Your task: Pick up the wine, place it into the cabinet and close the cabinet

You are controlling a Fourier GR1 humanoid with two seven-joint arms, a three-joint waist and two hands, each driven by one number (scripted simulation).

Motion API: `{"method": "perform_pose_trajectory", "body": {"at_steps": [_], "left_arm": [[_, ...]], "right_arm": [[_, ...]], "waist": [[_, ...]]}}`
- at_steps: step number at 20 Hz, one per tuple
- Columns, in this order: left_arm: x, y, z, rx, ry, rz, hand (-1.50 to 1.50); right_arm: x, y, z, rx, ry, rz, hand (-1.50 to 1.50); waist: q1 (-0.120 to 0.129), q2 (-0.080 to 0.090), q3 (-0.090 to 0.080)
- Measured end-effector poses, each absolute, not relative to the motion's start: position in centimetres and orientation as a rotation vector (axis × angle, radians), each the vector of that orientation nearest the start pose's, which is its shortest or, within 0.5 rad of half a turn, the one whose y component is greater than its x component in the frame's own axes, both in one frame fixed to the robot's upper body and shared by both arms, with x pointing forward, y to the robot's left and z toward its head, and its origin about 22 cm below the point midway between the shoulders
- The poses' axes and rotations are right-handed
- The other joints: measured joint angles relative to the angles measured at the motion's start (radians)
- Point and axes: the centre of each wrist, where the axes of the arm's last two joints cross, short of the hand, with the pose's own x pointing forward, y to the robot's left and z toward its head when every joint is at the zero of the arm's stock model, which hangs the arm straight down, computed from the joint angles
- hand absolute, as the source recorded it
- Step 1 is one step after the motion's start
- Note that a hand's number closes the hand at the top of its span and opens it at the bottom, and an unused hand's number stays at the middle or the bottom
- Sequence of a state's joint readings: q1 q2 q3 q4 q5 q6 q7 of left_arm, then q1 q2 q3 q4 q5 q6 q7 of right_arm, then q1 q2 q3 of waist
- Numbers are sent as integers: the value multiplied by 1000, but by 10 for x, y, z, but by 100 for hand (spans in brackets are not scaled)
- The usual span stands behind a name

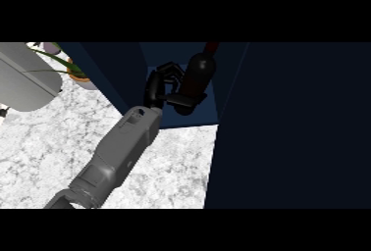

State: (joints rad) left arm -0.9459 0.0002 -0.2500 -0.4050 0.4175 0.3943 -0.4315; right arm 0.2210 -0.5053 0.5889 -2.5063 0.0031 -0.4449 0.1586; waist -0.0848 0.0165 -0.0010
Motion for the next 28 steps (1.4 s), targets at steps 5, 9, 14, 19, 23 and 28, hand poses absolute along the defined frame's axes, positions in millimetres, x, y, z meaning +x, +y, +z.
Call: {"method": "perform_pose_trajectory", "body": {"at_steps": [5, 9, 14, 19, 23, 28], "left_arm": [[409, 102, 5, 60, -1629, -43, 150], [414, 108, 6, 88, -1623, -17, 150], [423, 116, 15, 148, -1645, -5, 150], [429, 127, 21, 238, -1682, -28, -150], [432, 133, 23, 304, -1694, -48, -150], [433, 136, 25, 366, -1688, -46, -150]], "right_arm": [[103, -187, 157, 176, -1944, 218, -150], [103, -189, 156, 178, -1943, 234, -150], [101, -190, 153, 190, -1952, 238, -150], [101, -190, 152, 199, -1961, 244, -150], [101, -190, 151, 210, -1971, 248, -150], [100, -191, 150, 222, -1976, 260, -150]], "waist": [[-5, 4, 0], [-15, 8, 0], [-25, 12, 0], [-35, 16, 0], [-41, 21, 0], [-48, 24, -1]]}}
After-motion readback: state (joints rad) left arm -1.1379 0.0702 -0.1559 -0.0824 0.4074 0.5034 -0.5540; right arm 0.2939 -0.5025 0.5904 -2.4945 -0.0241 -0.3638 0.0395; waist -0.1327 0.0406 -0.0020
